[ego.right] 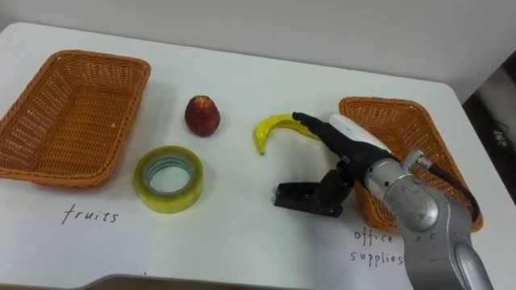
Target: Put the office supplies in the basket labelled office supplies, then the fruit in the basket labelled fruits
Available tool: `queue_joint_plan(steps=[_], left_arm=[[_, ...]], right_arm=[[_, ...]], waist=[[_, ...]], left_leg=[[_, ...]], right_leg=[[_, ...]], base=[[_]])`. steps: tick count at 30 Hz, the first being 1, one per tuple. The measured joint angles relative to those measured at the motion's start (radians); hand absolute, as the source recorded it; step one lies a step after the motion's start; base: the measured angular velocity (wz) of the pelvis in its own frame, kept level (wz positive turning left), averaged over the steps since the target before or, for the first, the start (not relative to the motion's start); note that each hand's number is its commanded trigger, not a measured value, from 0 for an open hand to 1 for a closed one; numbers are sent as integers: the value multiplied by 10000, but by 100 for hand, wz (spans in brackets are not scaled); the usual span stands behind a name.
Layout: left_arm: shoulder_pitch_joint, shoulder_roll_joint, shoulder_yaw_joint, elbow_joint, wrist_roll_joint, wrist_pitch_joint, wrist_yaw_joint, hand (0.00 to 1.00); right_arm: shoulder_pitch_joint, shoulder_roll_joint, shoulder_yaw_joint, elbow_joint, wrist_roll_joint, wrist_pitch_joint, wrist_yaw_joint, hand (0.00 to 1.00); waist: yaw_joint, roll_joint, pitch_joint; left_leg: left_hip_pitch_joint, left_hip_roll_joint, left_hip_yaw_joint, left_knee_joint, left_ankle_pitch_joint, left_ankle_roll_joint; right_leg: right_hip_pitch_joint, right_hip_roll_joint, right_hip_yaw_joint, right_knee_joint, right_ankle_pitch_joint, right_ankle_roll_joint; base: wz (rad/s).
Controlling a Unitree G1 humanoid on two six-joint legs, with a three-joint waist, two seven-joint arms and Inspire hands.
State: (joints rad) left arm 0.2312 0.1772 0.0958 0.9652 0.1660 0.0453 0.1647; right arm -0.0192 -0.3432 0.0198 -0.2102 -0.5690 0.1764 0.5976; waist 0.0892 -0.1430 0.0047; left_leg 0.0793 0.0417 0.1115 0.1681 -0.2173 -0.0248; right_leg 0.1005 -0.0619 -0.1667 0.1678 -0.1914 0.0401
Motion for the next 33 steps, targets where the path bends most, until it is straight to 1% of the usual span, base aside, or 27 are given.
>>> queue_joint_plan(steps=[5,9,15,21,23,33], left_arm=[[0,1,0,2,11,3,-3,0],[-5,1,-3,5,11,7,-13,0],[-13,4,-2,15,5,5,-78,0],[-40,3,-13,14,3,5,-95,0],[-50,-1,-16,11,4,2,-95,0],[-174,-20,-33,11,-3,-6,-2,0]], right_arm=[[1,56,46,-66,-145,10,169,0],[0,93,107,-66,-372,142,284,0],[0,262,200,-273,-702,184,497,0],[26,272,736,-349,-729,219,694,0],[46,299,788,-349,-736,218,813,0],[73,372,791,-344,-836,226,1055,0]], waist=[[5,5,3],[9,5,4],[11,17,12],[42,26,19],[46,35,25],[222,31,47]], left_leg=[[1,-1,-33,-1,0,0],[0,-2,-47,1,0,0],[1,-3,-46,5,1,1],[4,-3,-26,9,1,1],[4,-3,-33,8,1,1],[0,-4,-47,-4,1,1]], right_leg=[[4,0,-2,0,0,0],[4,0,2,1,0,0],[6,2,18,3,0,0],[5,1,19,2,0,0],[4,1,20,2,0,0],[-12,2,23,1,0,1]], base=[[0],[0],[0],[0],[0],[0]])
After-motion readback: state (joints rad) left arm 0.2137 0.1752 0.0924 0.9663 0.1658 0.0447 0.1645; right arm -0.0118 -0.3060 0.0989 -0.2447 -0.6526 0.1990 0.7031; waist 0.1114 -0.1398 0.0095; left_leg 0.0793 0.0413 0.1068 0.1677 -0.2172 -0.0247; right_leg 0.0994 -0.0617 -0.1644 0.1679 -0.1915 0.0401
